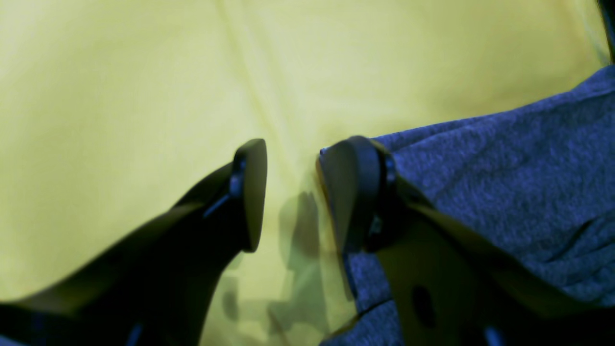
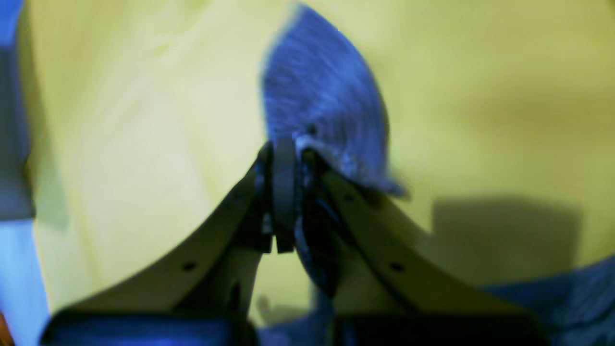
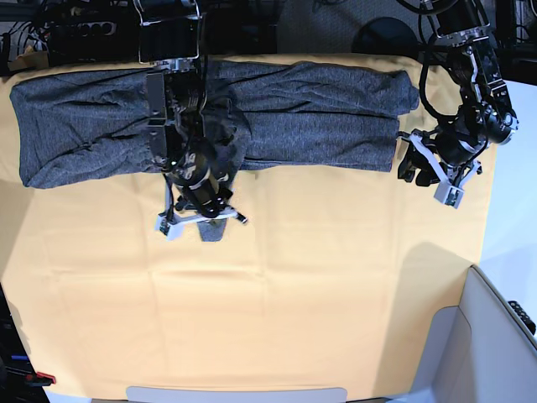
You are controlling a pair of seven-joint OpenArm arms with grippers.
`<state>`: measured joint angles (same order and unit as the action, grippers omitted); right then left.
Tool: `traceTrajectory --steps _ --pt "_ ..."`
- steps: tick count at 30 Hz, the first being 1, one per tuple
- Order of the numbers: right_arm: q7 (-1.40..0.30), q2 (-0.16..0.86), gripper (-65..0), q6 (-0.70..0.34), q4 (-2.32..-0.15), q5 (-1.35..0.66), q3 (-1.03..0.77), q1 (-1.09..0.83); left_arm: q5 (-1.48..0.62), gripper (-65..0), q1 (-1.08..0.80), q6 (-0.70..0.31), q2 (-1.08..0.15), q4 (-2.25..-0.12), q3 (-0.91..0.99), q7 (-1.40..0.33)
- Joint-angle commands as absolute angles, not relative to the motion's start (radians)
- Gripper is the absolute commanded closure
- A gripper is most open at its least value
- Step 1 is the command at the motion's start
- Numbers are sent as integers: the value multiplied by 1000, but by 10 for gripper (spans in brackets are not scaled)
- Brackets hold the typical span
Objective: Fold the T-shirt properly
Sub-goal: 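Regrasp the sleeve with the right gripper and tuck it onto the shirt, then press the folded sleeve end with the right gripper, then withdraw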
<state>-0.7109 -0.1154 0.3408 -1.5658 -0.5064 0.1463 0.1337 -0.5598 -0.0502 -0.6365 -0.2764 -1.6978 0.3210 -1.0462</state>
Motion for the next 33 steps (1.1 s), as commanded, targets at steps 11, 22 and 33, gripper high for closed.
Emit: traceTrajectory --steps 11,22,33 --pt "-696 -76 0 331 -1796 -79 823 110 -576 -232 -36 -639 -321 -1715 335 -1026" --pt "-777 -84 0 323 -1788 113 1021 117 -576 -231 -35 -639 -352 -1718 415 -1026" --pt "-777 -114 0 145 -1606 117 1021 116 -576 -231 -35 -639 -357 -1719 449 -1026"
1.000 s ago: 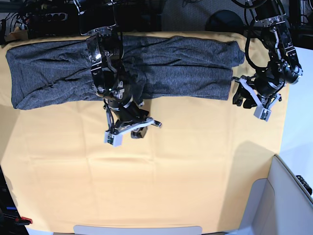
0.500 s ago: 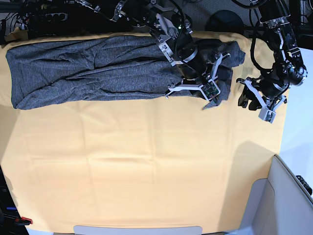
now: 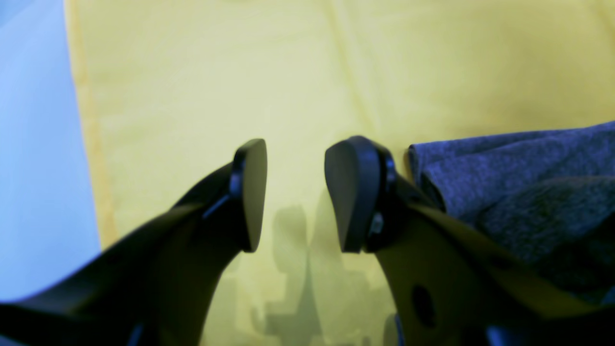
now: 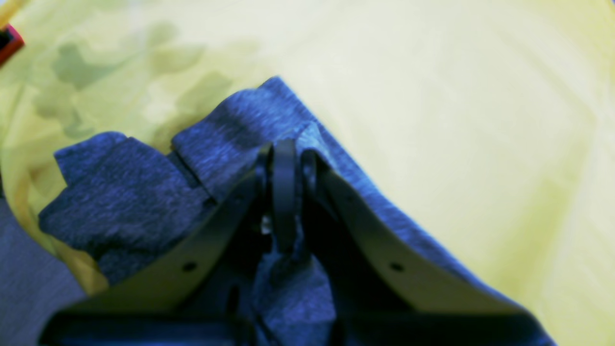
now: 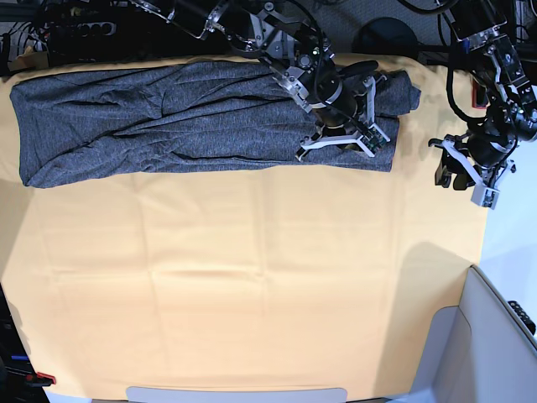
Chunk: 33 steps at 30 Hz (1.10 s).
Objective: Fold the T-shirt properly
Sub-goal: 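Press the folded sleeve end with the right gripper, then withdraw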
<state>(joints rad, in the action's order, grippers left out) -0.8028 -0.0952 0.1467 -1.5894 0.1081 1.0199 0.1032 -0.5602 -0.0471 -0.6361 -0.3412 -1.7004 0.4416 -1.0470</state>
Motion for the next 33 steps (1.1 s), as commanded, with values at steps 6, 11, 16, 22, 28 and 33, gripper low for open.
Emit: traceTrajectory --steps 6,11,16,22,28,33 --pt "-779 -139 -61 122 -1508 117 1069 125 -576 -231 -36 -639 -357 -1719 449 -1026" --pt "-779 -133 -249 68 -1465 113 1201 182 -576 -233 -36 -639 -357 -1719 449 -1035" --pt "-773 -136 -291 68 -1480 117 1210 203 -576 -233 -36 -639 -357 -1719 449 -1036" --pt "-777 -133 -291 68 -1560 117 1187 245 -576 -233 -42 -644 -357 -1719 450 -1038" --pt "-774 -84 -291 122 -1738 117 924 202 -584 -236 -70 -651 -357 -1719 516 -1133" --pt "-773 -47 -291 182 -1871 117 659 134 -667 -279 -71 -698 -352 -1705 578 -1288"
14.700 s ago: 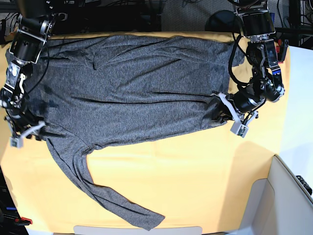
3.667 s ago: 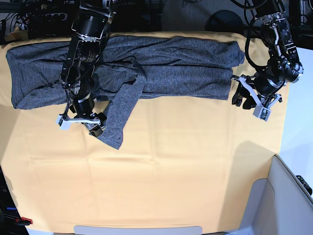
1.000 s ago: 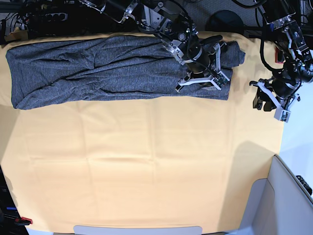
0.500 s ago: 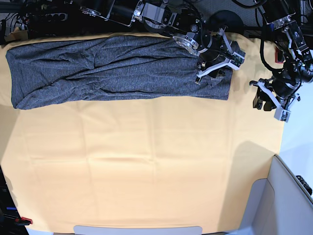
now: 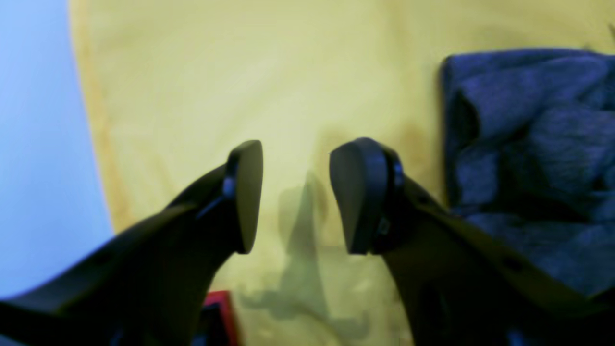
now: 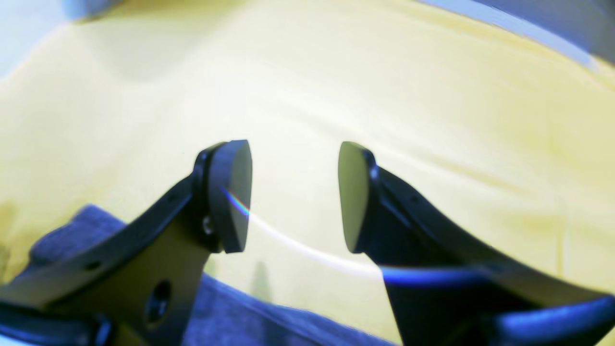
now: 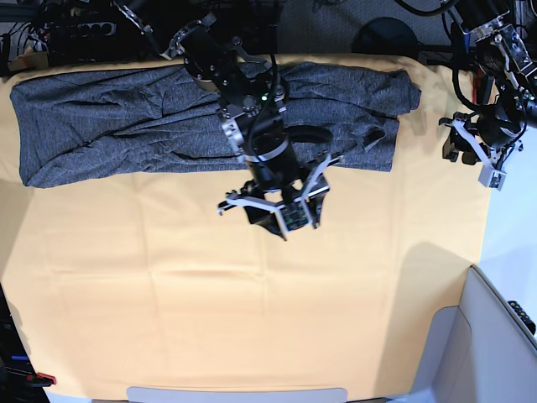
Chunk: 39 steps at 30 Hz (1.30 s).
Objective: Fold the T-shirt properly
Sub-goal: 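Press the folded sleeve end with the right gripper, then withdraw, then grasp both ends of the folded shirt with both grippers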
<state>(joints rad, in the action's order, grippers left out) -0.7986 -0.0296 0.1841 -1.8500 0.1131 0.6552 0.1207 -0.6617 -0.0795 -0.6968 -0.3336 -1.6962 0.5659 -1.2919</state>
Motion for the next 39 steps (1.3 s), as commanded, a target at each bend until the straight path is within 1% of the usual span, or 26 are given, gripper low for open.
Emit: traceTrajectory --steps 1,4,7,10,14,16,20,28,34,36,39 --pt "-773 -44 -291 182 -1882 117 621 124 -693 -282 -68 -698 -351 -1695 591 -1322" --pt "-773 -18 -291 182 -1906 117 515 91 -794 -286 -67 -698 -351 -1643 619 -1396" --pt "-773 28 -291 182 -1928 117 443 62 -881 -286 -64 -698 -351 -1570 621 -1396" --pt "-771 50 -291 182 -1946 117 346 19 -926 -286 -64 -698 -351 -1468 613 -1396" --pt "-771 47 -291 183 -1952 117 168 -30 -960 -286 -64 -698 -351 -1386 610 -1396" --pt "-771 47 -291 183 -1952 117 85 -45 -987 -286 -64 -698 -351 -1383 584 -1396" --pt "-771 47 -291 183 -1952 117 -21 -65 -1046 -286 -67 -698 -352 -1386 524 -1396" --pt "-771 53 -291 179 -1951 117 -110 -90 -1135 -286 -68 -698 -349 -1386 440 -1396" --pt "-771 54 -291 179 -1946 114 -117 -93 -1165 -288 -73 -698 -349 -1386 403 -1396" --pt "-771 53 -291 179 -1945 114 -117 -93 -1171 -301 -73 -698 -349 -1386 390 -1396" --pt "-771 51 -291 179 -1945 114 -117 -93 -1176 -348 -73 -698 -349 -1386 374 -1396"
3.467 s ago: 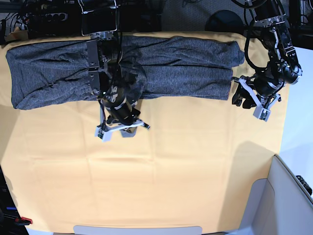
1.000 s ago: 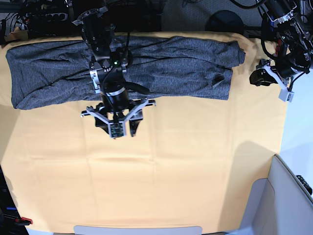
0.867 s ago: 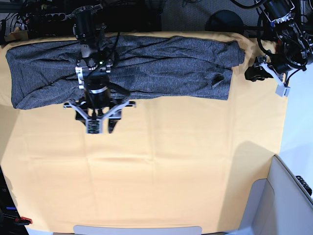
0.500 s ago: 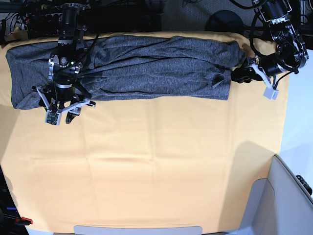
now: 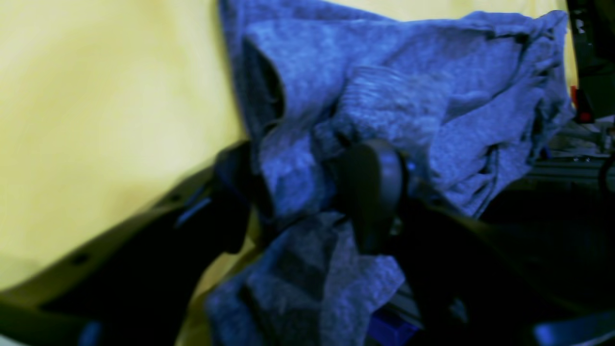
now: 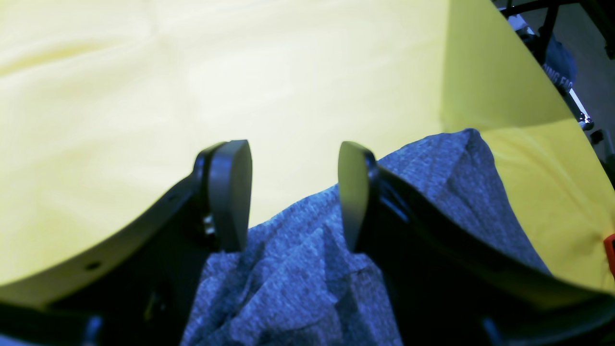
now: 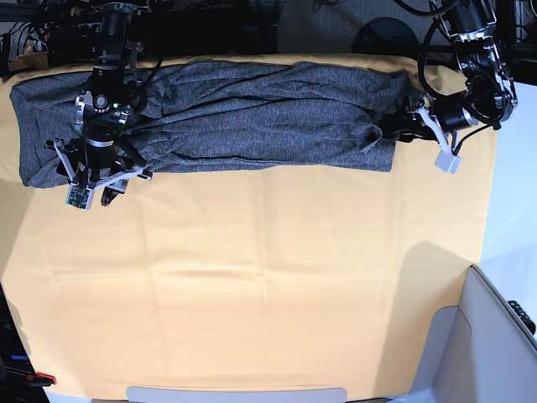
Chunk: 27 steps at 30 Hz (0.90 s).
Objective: Fold the T-shirt properly
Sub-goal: 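Grasp both ends of the folded shirt with both grippers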
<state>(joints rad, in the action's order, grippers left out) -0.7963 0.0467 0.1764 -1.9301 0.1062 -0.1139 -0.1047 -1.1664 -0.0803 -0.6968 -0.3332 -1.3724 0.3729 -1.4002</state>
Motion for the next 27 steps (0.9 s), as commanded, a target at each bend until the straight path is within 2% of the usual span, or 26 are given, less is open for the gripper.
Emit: traceTrajectory --steps 1,4,27 --pt "-771 51 -291 179 -1942 114 -117 -93 -1176 -366 -73 -698 -349 -1386 374 -1396" --pt "-771 51 -291 179 -1928 114 -117 -93 -1176 -393 -73 -698 -349 -1386 374 -1396" --pt "-771 48 -291 179 -1847 114 -117 -90 -1285 -393 -145 -698 -348 -1380 320 -1396"
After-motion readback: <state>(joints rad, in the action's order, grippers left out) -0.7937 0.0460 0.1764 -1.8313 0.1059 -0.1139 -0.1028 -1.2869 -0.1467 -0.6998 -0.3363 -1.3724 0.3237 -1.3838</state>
